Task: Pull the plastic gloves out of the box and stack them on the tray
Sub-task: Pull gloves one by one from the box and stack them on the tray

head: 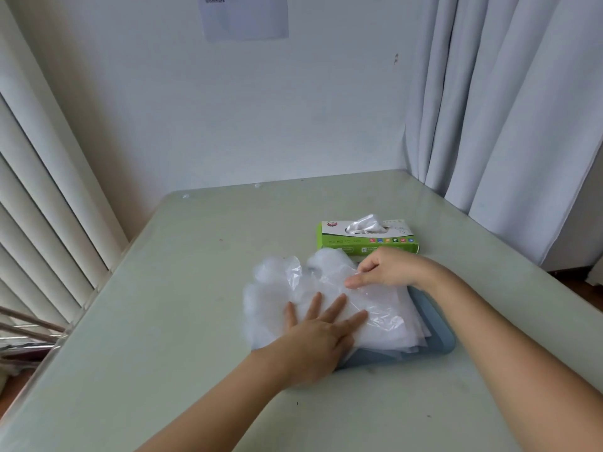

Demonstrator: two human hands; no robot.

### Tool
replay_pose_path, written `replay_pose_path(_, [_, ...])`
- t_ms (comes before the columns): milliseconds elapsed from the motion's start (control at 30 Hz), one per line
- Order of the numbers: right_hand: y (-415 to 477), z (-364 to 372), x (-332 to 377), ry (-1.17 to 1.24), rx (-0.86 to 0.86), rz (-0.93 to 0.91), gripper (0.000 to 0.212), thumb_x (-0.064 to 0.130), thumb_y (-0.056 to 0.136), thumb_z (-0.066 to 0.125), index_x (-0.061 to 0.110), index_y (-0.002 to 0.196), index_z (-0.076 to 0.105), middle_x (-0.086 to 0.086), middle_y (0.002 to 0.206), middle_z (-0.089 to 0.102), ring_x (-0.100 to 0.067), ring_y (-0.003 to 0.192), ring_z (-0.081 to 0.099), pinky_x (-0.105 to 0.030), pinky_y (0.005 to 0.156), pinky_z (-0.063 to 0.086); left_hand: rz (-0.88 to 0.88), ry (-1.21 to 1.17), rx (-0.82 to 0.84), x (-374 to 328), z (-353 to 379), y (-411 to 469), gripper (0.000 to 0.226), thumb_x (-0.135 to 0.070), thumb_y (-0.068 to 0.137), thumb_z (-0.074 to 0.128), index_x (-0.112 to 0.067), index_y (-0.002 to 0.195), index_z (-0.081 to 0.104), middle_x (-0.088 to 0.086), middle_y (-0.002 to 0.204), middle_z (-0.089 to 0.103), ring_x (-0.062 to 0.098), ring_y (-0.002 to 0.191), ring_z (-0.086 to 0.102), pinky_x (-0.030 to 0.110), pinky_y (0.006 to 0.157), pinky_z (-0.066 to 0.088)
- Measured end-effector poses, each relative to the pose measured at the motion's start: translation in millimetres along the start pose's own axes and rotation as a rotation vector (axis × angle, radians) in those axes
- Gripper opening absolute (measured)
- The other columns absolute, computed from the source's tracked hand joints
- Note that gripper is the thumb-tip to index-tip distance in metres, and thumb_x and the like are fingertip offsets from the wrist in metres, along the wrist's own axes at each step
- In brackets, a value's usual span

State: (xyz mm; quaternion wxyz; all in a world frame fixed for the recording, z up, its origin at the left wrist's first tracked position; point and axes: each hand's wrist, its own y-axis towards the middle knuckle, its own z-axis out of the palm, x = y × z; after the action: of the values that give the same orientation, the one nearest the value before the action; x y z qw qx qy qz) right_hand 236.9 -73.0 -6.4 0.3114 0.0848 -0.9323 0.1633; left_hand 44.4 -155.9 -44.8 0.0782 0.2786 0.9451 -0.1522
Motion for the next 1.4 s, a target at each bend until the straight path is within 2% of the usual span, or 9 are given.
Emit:
replay_pose_path(167, [23, 1, 25, 0.001, 0.146, -0.118, 0.008, 0.030, 0.079, 0.077, 0.029, 0.087, 0.074, 0.017, 0.083, 0.071, 0.004, 0.082, 0.061, -0.015, 0.079, 0.043, 0.002, -0.018, 0.022, 1, 0, 1, 0.048, -0.042, 0.103, 0.017, -0.053, 0.147, 0.000, -0.012, 0.159, -0.016, 0.026, 0.144, -0.023, 0.064, 0.110, -0.012])
replay_pose_path(333, [35, 5, 29, 0.095, 0.025, -0.240, 0.026, 0.004, 0.088, 0.065, 0.023, 0.104, 0.062, 0.001, 0.085, 0.061, 0.002, 0.065, 0.053, -0.008, 0.063, 0.040, 0.007, -0.023, 0.023, 0, -1, -2, 0.048, -0.041, 0.103, 0.017, -0.052, 0.147, -0.001, -0.011, 0.159, -0.017, 0.027, 0.144, -0.022, 0.064, 0.110, -0.014])
replay_pose_path(600, [5, 30, 25, 0.078, -0.825, -0.421, 0.031, -0.004, 0.089, 0.051, 0.010, 0.114, 0.063, -0.002, 0.108, 0.059, -0.013, 0.087, 0.058, -0.021, 0.085, 0.045, -0.010, -0.014, 0.028, -2, -1, -2, 0.049, -0.040, 0.104, 0.017, -0.048, 0.148, -0.003, -0.011, 0.159, -0.017, 0.026, 0.145, -0.022, 0.063, 0.110, -0.014])
replay_pose_path(733, [-38, 72, 11, -0.093, -0.361, -0.519, 0.042, 0.008, 0.097, 0.037, 0.012, 0.137, 0.048, 0.005, 0.136, 0.047, 0.005, 0.123, 0.037, 0.000, 0.102, 0.019, -0.030, -0.031, -0.005, -3, 1, -1, 0.059, -0.036, 0.103, 0.022, -0.032, 0.151, -0.012, -0.011, 0.158, -0.019, 0.024, 0.145, -0.021, 0.061, 0.111, -0.015])
replay_pose_path(833, [-42, 75, -12, -0.121, -0.122, -0.337, 0.054, 0.040, 0.102, 0.031, 0.027, 0.151, 0.016, 0.014, 0.156, 0.016, 0.007, 0.140, 0.011, -0.006, 0.109, 0.004, -0.066, -0.018, -0.010, -3, 2, -2, 0.064, -0.040, 0.103, 0.022, -0.024, 0.149, -0.019, -0.009, 0.158, -0.021, 0.019, 0.144, -0.022, 0.056, 0.113, -0.014])
replay_pose_path(933, [-37, 69, -23, -0.442, -0.013, -0.281, 0.087, 0.085, 0.069, -0.003, 0.041, 0.143, -0.014, 0.019, 0.153, -0.019, 0.000, 0.143, -0.015, -0.017, 0.112, -0.011, -0.082, -0.010, -0.018, 1, 3, -5, 0.064, -0.049, 0.101, 0.015, -0.023, 0.149, -0.020, -0.010, 0.156, -0.023, 0.014, 0.144, -0.022, 0.046, 0.116, -0.016])
replay_pose_path(1167, [-49, 55, -27, -0.529, 0.073, -0.111, 0.096, 0.088, 0.063, 0.015, 0.048, 0.146, -0.013, 0.009, 0.155, -0.028, -0.018, 0.142, -0.028, -0.039, 0.117, -0.013, -0.263, 0.188, 0.016, 27, 2, -24, 0.068, -0.058, 0.097, 0.007, -0.024, 0.150, -0.018, 0.001, 0.157, -0.023, 0.021, 0.146, -0.019, 0.037, 0.116, -0.014])
replay_pose_path(1333, [-56, 52, -28, -0.494, 0.090, -0.011, 0.098, 0.086, 0.066, 0.023, 0.046, 0.147, -0.014, 0.003, 0.154, -0.031, -0.023, 0.141, -0.030, -0.040, 0.119, -0.008, -0.370, 0.269, 0.100, 45, -13, -42, 0.137, -0.088, 0.031, -0.035, -0.021, 0.150, -0.020, 0.000, 0.158, -0.020, 0.019, 0.147, -0.015, 0.048, 0.115, -0.013])
replay_pose_path(1400, [-57, 53, -27, -0.487, 0.082, -0.008, 0.096, 0.084, 0.071, 0.028, 0.044, 0.148, -0.013, 0.001, 0.154, -0.030, -0.024, 0.141, -0.029, -0.040, 0.119, -0.006, -0.437, 0.238, 0.137, 52, -21, -50, 0.126, -0.094, 0.043, -0.019, -0.025, 0.149, -0.021, -0.002, 0.158, -0.021, 0.024, 0.148, -0.006, 0.048, 0.116, -0.005])
